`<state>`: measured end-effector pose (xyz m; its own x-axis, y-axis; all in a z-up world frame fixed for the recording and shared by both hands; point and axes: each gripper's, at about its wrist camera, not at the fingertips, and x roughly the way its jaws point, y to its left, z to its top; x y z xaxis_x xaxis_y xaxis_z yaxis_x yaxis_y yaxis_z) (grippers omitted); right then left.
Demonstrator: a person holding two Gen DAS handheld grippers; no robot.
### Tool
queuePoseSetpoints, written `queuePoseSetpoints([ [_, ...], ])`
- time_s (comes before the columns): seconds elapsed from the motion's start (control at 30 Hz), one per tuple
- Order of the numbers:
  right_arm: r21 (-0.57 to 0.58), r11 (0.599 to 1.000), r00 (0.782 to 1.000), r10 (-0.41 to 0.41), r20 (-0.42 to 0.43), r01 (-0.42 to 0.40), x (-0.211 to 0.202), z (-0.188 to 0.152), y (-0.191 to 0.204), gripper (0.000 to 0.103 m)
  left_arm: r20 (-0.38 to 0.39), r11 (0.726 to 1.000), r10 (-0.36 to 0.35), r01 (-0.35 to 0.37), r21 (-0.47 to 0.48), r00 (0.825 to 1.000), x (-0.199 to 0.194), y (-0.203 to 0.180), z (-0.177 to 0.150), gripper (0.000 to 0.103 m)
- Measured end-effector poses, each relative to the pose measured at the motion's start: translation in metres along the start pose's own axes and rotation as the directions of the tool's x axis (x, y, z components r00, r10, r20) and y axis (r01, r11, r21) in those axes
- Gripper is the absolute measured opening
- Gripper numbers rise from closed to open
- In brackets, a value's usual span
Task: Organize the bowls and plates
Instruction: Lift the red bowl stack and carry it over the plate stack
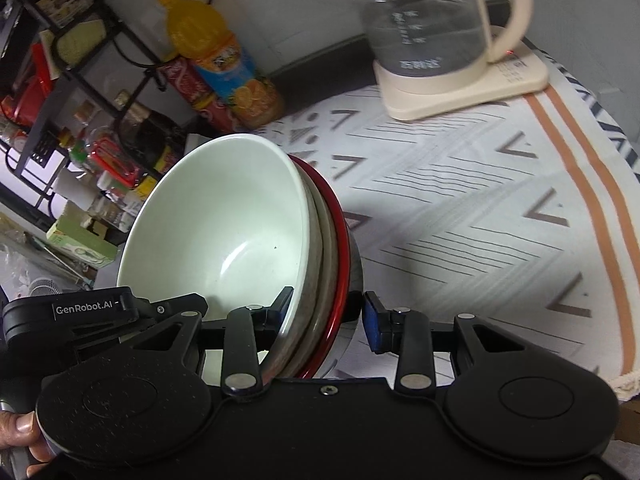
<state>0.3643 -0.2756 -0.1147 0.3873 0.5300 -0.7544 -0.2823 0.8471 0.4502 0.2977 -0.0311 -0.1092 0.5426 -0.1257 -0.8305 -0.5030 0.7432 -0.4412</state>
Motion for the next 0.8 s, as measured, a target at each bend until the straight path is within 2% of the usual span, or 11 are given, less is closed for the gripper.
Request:
queuePoseSetpoints([
  [0.43,-0.058,0.997,0.999,0.042,-0.031,-0.043,0.027,0.004,0.063,0.035,0.044,0.997,0.025,-0.022,-0.072,0.999,-0.028,0.061,0.021,0.031],
  [0.8,-0.087,0.995,0.996,0.039,-0.084,-0.046,0.059,-0.005,0.106,0.035,0.033,0.991,0.045,-0.040,-0.128,0.998,-0.032,0.107,0.041,0.031],
])
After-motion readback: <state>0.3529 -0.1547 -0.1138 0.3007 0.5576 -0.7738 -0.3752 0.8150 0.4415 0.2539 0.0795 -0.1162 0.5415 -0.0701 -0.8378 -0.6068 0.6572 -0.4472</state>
